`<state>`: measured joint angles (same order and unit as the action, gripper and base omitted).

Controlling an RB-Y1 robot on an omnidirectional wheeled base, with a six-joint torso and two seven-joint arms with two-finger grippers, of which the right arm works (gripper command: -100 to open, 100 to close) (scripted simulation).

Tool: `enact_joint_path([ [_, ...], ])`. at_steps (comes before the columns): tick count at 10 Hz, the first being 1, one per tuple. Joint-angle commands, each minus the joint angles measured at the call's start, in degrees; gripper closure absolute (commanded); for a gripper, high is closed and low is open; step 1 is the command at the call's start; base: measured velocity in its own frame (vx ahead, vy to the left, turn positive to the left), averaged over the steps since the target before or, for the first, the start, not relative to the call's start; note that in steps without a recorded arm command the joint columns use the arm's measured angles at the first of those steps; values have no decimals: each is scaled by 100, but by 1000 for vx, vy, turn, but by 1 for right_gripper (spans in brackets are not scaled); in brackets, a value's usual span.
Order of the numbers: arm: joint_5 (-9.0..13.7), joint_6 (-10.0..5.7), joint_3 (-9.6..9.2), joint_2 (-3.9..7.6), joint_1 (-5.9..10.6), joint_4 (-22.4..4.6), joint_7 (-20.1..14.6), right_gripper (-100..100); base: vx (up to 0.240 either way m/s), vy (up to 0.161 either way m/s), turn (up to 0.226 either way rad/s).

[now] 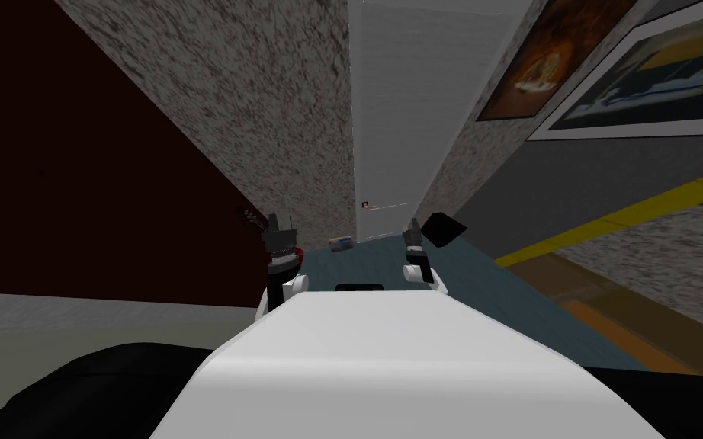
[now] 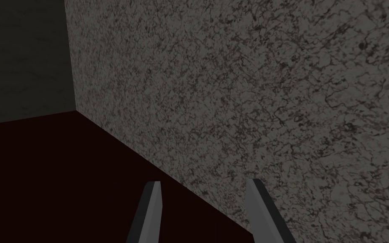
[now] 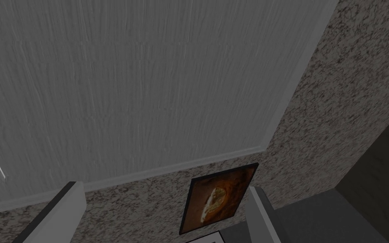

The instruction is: Pull the door open

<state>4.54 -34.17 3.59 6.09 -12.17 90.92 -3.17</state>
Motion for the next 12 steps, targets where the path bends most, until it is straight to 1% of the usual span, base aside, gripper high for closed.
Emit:
enact_joint_path([
  [1, 25, -77, 10, 15, 80, -286, 10, -100, 103, -10, 160],
  [2, 25, -77, 10, 15, 80, -346, 10, -100, 69, -5, 69],
  [3, 42, -125, 23, 29, 160, -492, 15, -100, 52, -8, 106],
  [4, 42, -125, 23, 29, 160, -568, 15, -100, 37, -9, 47],
  [5, 60, -174, 36, 42, 240, -742, 20, -100, 49, -7, 72],
  [6, 60, -174, 36, 42, 240, -789, 20, -100, 47, -11, 62],
  [7, 78, -223, 50, 55, 320, -1011, 25, -100, 50, -13, 115],
  [9, 113, -320, 76, 82, 479, -1368, 35, -100, 75, -12, 144],
  [10, 113, -320, 76, 82, 479, -1454, 35, -100, 77, -17, 69],
  [12, 147, -414, 102, 105, 635, -1833, 45, -100, 82, -16, 125],
])
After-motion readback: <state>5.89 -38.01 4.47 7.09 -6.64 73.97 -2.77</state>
